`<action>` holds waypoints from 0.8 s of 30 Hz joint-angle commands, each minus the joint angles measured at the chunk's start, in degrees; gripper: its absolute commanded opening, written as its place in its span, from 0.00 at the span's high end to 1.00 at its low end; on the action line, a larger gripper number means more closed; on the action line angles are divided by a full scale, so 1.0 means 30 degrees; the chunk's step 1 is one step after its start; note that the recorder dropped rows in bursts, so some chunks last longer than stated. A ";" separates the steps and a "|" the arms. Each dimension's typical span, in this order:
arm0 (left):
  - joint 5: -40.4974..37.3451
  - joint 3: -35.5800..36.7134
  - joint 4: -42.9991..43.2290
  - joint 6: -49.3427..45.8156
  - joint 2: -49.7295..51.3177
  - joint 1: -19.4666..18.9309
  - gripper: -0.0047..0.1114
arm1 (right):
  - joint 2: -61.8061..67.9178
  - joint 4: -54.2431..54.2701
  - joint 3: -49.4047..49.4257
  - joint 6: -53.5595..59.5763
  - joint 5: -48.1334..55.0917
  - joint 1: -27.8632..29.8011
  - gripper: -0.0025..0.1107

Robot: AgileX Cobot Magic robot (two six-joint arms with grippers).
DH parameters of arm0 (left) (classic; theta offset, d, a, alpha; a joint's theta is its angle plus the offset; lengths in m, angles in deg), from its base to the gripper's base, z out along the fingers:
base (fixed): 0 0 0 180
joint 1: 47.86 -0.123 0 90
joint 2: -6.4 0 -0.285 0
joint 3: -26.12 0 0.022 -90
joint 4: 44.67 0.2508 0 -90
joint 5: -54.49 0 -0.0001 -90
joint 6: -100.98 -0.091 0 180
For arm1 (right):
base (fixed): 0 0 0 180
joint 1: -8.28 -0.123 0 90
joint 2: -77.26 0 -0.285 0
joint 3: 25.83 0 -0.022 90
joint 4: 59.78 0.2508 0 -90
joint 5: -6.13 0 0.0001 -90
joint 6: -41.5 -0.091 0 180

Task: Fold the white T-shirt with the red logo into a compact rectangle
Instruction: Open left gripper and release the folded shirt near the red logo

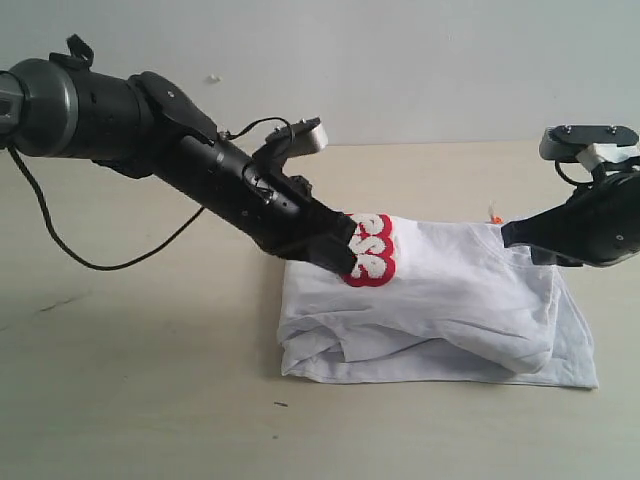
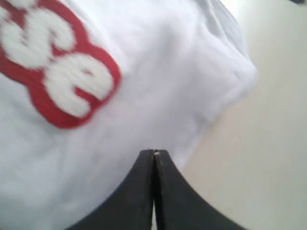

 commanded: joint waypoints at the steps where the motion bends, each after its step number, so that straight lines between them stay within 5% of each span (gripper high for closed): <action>1: 0.5327 -0.0048 0.0148 -0.0037 0.0099 0.0496 0.96 | -0.1187 0.1989 0.0014 0.2101 0.1417 0.0086 0.88; 9: 0.6740 -0.0048 0.0145 0.0909 0.1682 0.0864 0.96 | -0.1602 0.7756 0.0014 0.7759 0.4322 0.0086 0.88; 16: 0.6740 -0.0048 0.0264 0.1789 0.3037 0.0819 0.96 | -0.1602 0.8392 0.0014 0.8457 0.4799 0.0086 0.88; 24: 0.6773 -0.0048 0.5297 0.6157 0.3251 0.0631 0.96 | -0.1602 0.8565 0.0014 0.8800 0.5042 0.0086 0.88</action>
